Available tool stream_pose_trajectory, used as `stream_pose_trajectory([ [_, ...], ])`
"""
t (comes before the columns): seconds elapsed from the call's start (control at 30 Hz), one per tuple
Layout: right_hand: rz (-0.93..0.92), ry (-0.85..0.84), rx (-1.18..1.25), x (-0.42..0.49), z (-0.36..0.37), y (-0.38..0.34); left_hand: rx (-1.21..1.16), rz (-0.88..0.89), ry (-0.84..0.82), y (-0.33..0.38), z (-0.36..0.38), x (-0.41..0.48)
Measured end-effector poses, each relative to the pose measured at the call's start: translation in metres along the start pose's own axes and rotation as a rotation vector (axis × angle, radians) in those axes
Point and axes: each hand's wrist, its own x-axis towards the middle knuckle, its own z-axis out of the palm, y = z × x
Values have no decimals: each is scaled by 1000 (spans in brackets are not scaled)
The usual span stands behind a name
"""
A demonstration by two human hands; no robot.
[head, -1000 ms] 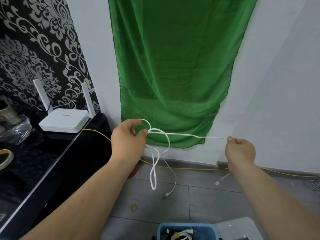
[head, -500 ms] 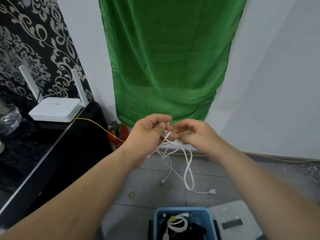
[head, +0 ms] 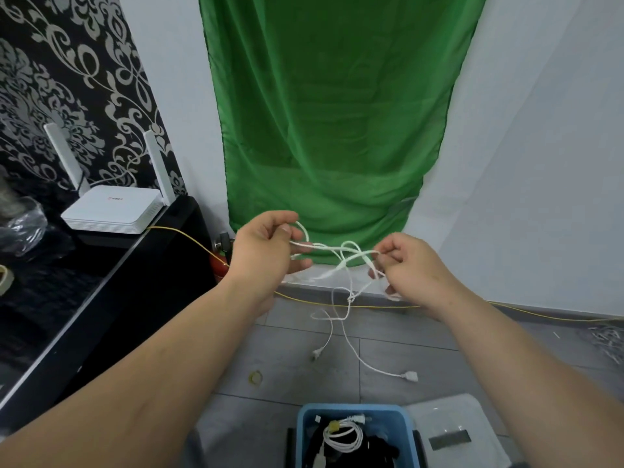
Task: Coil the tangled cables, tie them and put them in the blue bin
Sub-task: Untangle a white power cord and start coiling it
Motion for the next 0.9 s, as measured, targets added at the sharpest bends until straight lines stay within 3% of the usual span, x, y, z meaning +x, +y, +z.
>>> stream_pose_trajectory([
  [0.2, 272, 142, -293, 8, -18, 63, -6, 81, 210, 7, -12, 10],
  [0.3, 386, 90, -475, -1, -19, 88, -20, 135, 240, 14, -13, 9],
  [0.4, 510, 96, -486, -3, -20, 113, -67, 194, 307, 25, -20, 10],
  [0.53, 606, 31, -577, -3, -24, 130, -110, 128, 304, 27, -24, 11],
  [0.63, 563, 157, -448, 4, -22, 118, -116, 51, 162, 20, -9, 1],
  [0.73, 396, 256, -137, 11, -15, 75, -110, 12, 12, 15, 3, -7],
  [0.8, 283, 149, 129, 6, -7, 36, -121, -29, -56, 11, 8, -10],
  [0.9, 91, -200, 290, -7, 12, -16, -163, -139, -146, 9, 14, -11],
])
